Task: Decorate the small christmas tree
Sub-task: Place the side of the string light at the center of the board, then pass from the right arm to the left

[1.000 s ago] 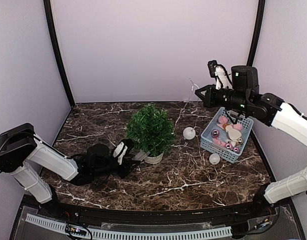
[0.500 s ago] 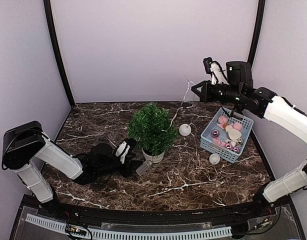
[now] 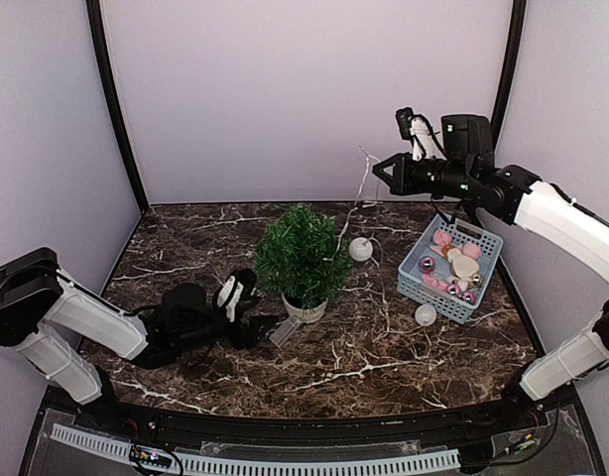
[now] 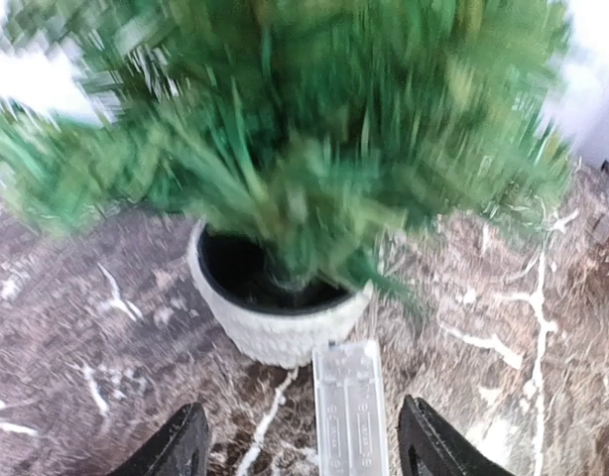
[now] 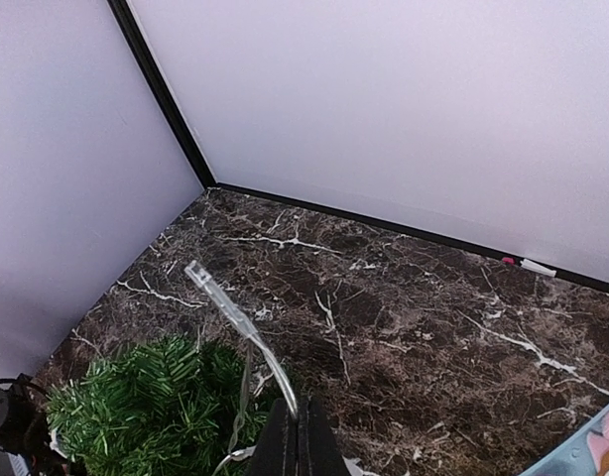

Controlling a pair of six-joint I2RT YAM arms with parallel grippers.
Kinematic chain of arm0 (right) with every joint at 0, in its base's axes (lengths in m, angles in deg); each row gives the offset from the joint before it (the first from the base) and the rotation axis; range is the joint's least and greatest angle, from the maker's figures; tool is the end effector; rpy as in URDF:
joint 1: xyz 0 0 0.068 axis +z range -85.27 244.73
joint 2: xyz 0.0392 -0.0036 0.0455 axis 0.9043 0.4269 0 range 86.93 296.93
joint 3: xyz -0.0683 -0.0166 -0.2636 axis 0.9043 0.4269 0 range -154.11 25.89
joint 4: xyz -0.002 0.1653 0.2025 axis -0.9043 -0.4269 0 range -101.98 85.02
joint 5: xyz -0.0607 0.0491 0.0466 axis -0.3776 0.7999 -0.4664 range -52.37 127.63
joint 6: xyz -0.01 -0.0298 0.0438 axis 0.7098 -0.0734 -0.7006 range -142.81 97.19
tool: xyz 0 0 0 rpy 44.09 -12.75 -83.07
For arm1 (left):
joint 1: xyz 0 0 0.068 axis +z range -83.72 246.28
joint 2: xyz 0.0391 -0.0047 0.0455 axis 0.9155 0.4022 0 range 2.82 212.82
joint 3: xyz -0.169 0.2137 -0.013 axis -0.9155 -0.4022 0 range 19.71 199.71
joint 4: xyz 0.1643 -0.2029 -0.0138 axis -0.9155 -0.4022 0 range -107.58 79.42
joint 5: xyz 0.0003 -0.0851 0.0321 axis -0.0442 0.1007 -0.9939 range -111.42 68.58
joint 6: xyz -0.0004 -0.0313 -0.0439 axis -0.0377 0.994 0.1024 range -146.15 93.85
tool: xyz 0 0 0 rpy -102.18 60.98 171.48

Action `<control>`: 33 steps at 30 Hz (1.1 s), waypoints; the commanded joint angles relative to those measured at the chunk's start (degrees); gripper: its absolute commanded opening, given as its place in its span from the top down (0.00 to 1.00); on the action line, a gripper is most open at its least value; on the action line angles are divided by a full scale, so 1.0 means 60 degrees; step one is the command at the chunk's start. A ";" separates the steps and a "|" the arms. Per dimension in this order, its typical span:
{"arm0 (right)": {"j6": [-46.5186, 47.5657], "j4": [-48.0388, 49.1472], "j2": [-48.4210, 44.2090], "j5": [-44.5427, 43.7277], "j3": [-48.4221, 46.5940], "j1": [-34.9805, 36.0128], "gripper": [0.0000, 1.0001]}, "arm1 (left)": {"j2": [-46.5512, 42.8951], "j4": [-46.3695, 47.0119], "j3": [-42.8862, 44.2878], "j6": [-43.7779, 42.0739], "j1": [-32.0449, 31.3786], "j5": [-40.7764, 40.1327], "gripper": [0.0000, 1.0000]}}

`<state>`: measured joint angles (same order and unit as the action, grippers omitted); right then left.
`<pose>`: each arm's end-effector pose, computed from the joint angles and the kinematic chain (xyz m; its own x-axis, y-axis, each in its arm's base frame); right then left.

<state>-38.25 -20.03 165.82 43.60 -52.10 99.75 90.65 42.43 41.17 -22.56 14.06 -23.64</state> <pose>0.2602 0.1867 0.3986 -0.3908 0.0497 -0.9191 -0.5691 0.7718 0.2837 0.1664 -0.2124 0.1515 -0.1894 0.1421 -0.9716 0.7564 0.6520 -0.0521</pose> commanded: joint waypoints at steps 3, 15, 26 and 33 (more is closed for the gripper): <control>0.0091 0.0434 0.0451 0.0131 -0.0609 -0.0283 1.00 | -0.1401 -0.1034 0.0078 0.0153 0.0061 -0.0486 0.31; -0.0171 0.0390 0.0653 -0.0103 -0.0440 -0.0653 1.00 | -0.3897 -0.5156 0.3109 -0.0148 0.0063 -0.1273 0.26; 0.0063 0.0430 0.1436 0.0272 -0.1204 -0.0669 1.00 | -0.3471 -0.6860 0.5733 -0.0060 0.0409 -0.0250 0.21; 0.0333 0.0285 0.2675 0.0412 -0.2399 -0.0679 1.00 | -0.1905 -0.7589 0.7900 0.0346 0.1167 0.1511 0.21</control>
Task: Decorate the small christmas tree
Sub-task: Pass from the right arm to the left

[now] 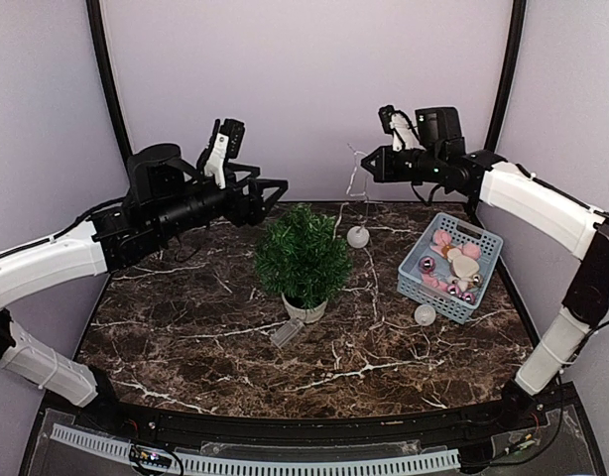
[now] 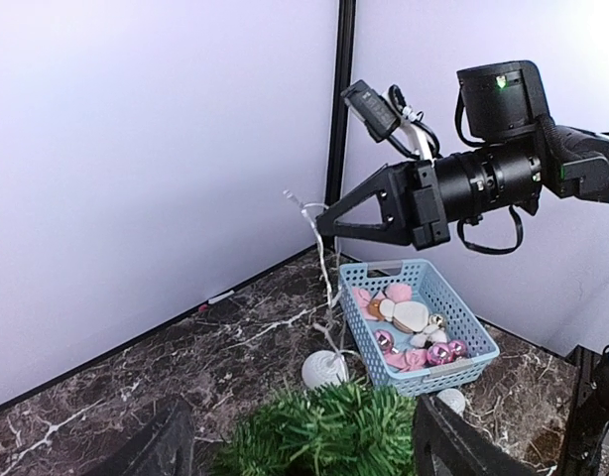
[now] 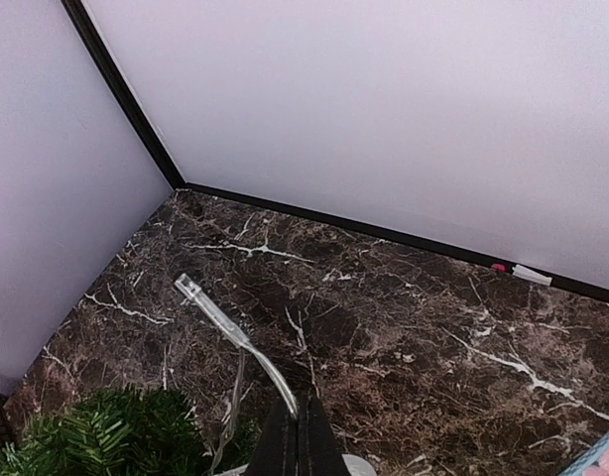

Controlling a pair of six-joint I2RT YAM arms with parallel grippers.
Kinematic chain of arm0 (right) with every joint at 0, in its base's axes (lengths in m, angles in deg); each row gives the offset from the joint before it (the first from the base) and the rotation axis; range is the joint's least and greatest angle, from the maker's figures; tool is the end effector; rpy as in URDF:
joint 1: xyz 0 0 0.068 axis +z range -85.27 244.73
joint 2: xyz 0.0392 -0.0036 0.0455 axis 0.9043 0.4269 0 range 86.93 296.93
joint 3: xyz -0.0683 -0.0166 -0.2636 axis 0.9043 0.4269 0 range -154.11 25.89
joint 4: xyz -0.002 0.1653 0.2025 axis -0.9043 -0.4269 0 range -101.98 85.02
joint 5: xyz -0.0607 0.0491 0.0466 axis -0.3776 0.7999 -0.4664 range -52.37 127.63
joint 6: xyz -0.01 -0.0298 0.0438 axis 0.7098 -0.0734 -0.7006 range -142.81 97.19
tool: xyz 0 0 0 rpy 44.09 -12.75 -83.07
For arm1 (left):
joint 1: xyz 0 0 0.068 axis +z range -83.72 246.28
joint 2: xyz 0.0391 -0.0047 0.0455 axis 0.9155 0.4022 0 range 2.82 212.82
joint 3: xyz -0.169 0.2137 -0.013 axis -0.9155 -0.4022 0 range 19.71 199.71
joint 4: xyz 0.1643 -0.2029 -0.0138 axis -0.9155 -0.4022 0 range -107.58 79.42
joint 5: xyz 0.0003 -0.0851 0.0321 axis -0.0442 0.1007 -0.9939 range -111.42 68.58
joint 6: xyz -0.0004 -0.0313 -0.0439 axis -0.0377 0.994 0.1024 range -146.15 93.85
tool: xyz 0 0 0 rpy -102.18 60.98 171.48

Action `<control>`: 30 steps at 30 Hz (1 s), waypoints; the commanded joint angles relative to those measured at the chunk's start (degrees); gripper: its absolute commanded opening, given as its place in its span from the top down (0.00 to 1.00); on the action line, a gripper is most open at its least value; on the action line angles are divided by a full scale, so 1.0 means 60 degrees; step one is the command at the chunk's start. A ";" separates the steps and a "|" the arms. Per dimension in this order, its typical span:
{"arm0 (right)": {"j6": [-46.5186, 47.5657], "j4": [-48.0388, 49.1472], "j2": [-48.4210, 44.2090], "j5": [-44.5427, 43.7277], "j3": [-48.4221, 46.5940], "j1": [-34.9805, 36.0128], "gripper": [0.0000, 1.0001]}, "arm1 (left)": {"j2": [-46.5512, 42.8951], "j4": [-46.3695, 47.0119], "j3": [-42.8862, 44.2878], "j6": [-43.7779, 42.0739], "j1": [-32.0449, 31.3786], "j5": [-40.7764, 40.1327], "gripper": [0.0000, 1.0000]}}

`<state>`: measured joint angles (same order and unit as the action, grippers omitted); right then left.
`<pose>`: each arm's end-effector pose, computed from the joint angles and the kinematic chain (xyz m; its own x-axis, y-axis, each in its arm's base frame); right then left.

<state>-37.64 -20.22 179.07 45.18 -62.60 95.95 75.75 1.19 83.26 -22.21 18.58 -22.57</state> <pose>0.3239 0.2016 0.3862 -0.4265 0.0384 -0.9037 -0.5285 0.8002 0.2834 0.2048 -0.2240 0.3896 -0.0220 -0.0780 -0.9967 0.7264 0.6838 -0.0696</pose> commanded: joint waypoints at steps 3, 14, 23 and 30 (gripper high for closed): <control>0.0342 0.0298 0.0910 0.0330 -0.1147 -0.0046 1.00 | 0.1352 -0.0825 0.1786 0.0408 0.0701 0.2177 0.21; 0.1199 -0.0079 0.2177 0.1658 -0.2730 -0.0033 1.00 | 0.4306 -0.0628 0.4262 0.1417 0.1821 0.4784 0.23; 0.1725 -0.0106 0.2536 0.2396 -0.3108 0.0008 1.00 | 0.5872 -0.0480 0.5840 0.2153 0.2124 0.5702 0.26; 0.2004 -0.0309 0.2717 0.2493 -0.3375 0.0108 1.00 | 0.6486 -0.0477 0.6521 0.2301 0.2135 0.5944 0.26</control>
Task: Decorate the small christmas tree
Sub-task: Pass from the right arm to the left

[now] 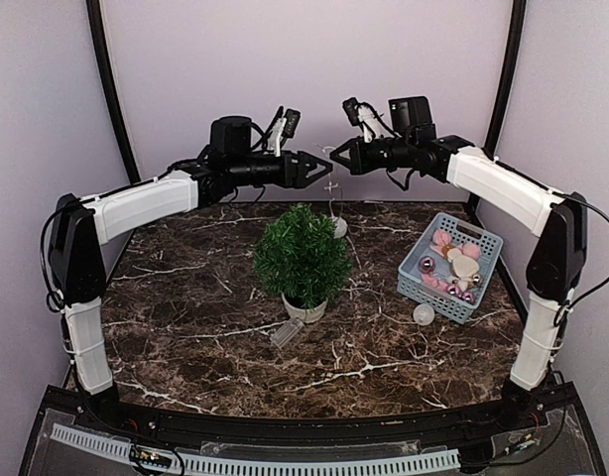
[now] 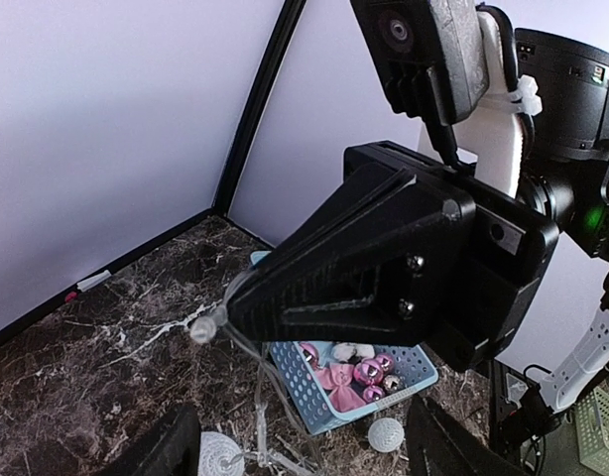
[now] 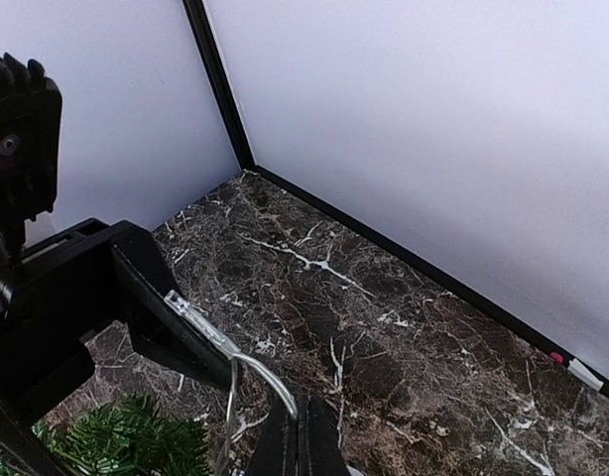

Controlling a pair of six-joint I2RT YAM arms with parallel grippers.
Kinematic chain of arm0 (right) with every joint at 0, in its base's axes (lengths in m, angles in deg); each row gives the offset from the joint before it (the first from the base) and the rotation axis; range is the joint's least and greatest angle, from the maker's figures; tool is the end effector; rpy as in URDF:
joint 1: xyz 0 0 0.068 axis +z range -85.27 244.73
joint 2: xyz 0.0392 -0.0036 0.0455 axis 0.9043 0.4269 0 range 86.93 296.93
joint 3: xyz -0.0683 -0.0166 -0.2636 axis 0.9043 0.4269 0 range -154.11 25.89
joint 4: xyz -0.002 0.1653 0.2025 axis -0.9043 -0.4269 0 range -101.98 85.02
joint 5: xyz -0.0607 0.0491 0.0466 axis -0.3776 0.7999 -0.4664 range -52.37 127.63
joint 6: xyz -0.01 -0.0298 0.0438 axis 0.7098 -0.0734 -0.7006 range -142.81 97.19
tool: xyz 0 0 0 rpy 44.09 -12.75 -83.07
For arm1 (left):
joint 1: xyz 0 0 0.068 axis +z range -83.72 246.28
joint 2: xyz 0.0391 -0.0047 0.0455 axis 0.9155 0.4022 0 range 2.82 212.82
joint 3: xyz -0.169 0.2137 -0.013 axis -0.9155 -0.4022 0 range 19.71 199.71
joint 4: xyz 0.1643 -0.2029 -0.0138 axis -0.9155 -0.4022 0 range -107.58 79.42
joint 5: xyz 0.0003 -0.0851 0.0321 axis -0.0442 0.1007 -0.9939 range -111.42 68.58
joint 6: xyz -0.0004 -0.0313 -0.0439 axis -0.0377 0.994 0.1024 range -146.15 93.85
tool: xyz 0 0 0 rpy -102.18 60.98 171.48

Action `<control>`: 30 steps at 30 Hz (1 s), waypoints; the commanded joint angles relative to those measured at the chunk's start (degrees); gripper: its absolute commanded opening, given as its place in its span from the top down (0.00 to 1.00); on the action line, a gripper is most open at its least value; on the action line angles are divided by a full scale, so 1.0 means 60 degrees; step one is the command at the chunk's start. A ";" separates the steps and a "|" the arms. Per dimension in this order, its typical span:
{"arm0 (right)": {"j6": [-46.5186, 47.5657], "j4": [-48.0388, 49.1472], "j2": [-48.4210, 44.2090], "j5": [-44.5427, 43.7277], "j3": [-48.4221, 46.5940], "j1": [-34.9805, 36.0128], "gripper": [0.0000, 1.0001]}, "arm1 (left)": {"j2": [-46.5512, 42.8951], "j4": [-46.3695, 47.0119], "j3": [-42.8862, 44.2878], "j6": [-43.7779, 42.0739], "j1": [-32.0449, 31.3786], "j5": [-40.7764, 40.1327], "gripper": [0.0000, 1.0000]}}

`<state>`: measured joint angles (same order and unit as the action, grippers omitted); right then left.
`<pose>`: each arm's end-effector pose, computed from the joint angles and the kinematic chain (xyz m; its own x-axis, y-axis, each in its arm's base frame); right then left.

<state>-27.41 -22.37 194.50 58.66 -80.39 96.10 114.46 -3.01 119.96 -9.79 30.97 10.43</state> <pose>0.3755 0.2438 0.3853 -0.3349 -0.1164 -0.9350 -0.7517 0.6314 0.1907 0.3755 -0.2890 0.3623 -0.3116 -0.0725 -0.9474 0.8681 0.3837 -0.3149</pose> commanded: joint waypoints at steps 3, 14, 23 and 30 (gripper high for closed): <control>0.0374 0.0037 0.0178 0.0294 -0.0475 0.0138 1.00 | 0.0214 0.0259 0.0514 0.0295 0.0070 0.0506 0.34; 0.0576 0.0010 0.0048 0.0410 -0.0400 0.0233 1.00 | 0.0670 0.0341 0.0830 0.0471 0.0070 0.0518 0.72; 0.0491 0.0615 -0.0366 0.0054 0.0382 0.0228 1.00 | 0.0701 0.0202 0.0851 0.0276 0.0070 -0.0251 1.00; -0.0307 0.2285 -0.1023 0.0189 0.2278 -0.0065 0.56 | 0.0623 0.0078 0.0910 -0.0302 0.0070 -0.0740 1.00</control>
<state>-26.10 -17.01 191.92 58.60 -72.56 96.54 119.42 -3.73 123.61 -9.05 31.08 8.33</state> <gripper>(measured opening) 0.298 0.032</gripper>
